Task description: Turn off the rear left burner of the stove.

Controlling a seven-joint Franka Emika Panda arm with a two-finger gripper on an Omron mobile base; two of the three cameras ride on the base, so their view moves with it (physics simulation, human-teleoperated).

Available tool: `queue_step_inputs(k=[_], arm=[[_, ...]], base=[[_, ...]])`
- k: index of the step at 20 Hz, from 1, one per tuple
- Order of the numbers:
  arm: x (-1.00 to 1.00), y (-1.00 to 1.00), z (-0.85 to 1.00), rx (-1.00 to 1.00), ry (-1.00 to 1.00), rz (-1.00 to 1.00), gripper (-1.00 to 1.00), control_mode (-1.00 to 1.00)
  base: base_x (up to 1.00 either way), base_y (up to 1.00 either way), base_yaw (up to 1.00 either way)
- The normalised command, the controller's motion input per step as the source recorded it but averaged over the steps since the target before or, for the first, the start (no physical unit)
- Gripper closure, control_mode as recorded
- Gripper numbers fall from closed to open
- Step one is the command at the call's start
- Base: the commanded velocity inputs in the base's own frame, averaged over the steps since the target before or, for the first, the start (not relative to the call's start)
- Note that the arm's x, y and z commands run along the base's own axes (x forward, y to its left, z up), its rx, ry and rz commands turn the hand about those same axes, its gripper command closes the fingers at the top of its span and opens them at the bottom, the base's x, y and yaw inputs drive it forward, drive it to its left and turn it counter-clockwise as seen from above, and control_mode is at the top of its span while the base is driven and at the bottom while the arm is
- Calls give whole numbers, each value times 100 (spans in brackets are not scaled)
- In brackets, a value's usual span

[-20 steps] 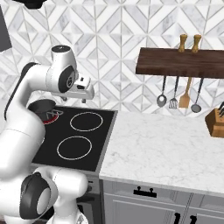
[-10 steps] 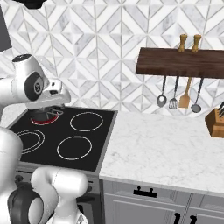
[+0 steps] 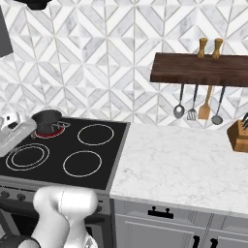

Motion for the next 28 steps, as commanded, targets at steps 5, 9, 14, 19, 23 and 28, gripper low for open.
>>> queue_step_inputs(k=[5, 9, 14, 19, 23, 28], arm=[[-66, 97, -68, -41, -8, 38, -100, -100], [-48, 99, -67, -39, -6, 39, -100, -100], [-27, 91, -50, -33, -1, 34, -100, -100], [-6, 35, -49, -23, 0, 30, -100, -100], [0, 23, -65, -25, -1, 24, -100, -100], [0, 18, -65, -24, 0, 18, -100, -100]], base=[[0, 0, 0], [0, 0, 0], [0, 0, 0], [0, 0, 0], [0, 0, 0], [0, 0, 0]])
